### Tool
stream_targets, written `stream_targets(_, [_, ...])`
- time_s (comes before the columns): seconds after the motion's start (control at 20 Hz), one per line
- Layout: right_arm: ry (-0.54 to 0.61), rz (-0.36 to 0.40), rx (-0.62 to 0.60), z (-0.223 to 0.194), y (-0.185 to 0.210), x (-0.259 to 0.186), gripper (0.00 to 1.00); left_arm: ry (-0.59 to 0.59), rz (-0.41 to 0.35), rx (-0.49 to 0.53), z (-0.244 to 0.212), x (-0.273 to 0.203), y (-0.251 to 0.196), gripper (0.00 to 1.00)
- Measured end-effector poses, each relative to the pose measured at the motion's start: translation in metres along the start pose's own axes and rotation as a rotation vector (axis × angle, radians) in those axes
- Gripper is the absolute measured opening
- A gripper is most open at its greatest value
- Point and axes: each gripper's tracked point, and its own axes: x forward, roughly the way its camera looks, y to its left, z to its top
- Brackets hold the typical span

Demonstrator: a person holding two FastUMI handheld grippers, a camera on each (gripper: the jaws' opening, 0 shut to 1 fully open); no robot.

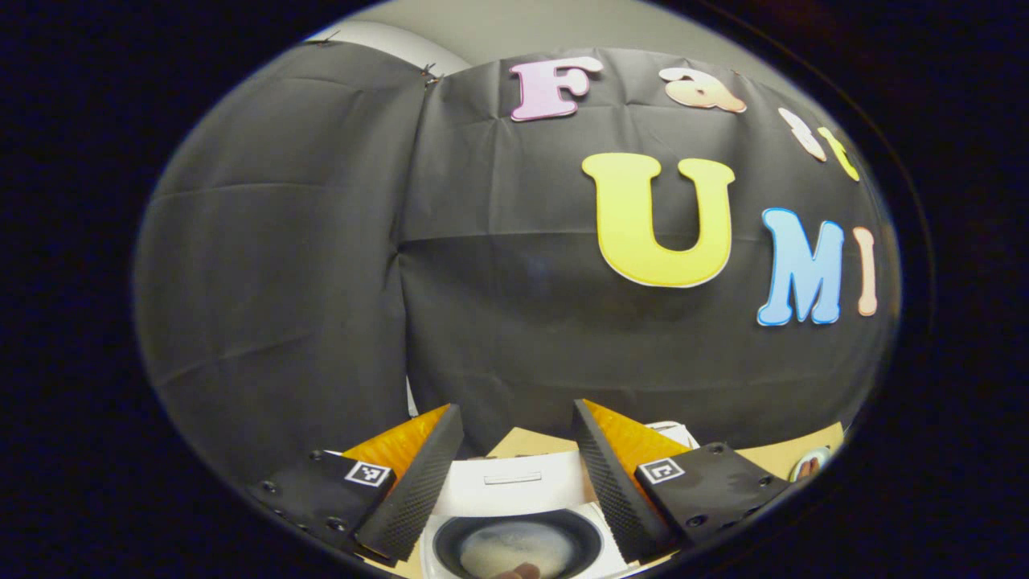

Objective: Close the left gripper, press the button to open the rice cooker; take a wooden spoon from the chopstick holder with the right hand, scoop a spoonful of rice and pour it into the rice cooker, then put the wooden spoon back into the chopstick holder.

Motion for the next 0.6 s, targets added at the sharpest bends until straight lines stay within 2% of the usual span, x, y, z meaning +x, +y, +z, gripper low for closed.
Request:
stream_targets(0.15, [0.005, 0.0, 0.025, -0.004, -0.005, -0.006, 0.96, 0.019, -0.02, -0.01, -0.049, -0.043, -0.008, 0.96])
stream_targets(0.35, [0.022, -0.005, 0.048, -0.011, -0.016, -0.011, 0.96, 0.137, -0.021, -0.008, -0.139, -0.092, -0.019, 0.96])
stream_targets(0.55, [0.048, 0.0, 0.048, -0.023, -0.014, -0.014, 0.96, 0.25, -0.002, 0.022, -0.214, -0.097, -0.025, 0.96])
stream_targets(0.6, [0.055, 0.004, 0.052, -0.026, -0.013, -0.016, 0.96, 0.322, 0.011, 0.004, -0.232, -0.105, -0.026, 0.96])
